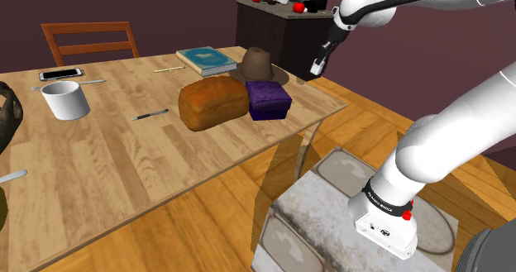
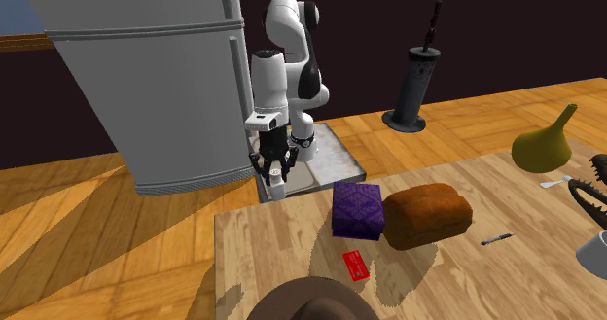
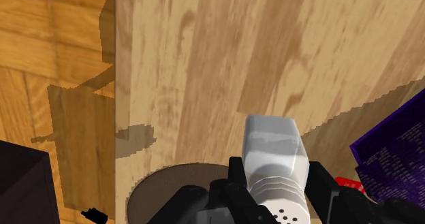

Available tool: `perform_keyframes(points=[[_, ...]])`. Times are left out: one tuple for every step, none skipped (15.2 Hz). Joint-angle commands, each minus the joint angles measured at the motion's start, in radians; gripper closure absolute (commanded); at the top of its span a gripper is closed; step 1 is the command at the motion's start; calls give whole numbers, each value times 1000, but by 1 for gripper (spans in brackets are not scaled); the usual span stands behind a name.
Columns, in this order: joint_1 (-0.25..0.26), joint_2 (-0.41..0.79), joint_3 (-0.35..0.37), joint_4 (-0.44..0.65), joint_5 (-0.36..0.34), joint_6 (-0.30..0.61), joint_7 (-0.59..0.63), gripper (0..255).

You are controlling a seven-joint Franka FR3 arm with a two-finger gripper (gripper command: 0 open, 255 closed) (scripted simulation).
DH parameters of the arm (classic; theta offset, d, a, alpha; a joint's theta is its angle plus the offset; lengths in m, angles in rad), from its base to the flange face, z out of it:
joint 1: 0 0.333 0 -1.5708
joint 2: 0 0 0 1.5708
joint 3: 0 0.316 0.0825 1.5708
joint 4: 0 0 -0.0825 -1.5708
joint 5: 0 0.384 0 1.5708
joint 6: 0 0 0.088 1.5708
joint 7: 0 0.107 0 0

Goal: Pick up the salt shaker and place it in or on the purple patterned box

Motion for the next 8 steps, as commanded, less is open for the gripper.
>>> perform_keyframes(points=[[-1,-10,5,18,-4,-28,4,255],[-1,-14,7,29,-4,-42,6,255],[-1,-17,9,40,-5,-56,7,255],[-1,-20,11,51,-5,-70,8,255],[-1,-22,13,62,-5,-84,9,255],[-1,-25,15,73,-6,-97,10,255],[0,-27,17,85,-6,-111,10,255],[0,-29,19,97,-6,-124,11,255]])
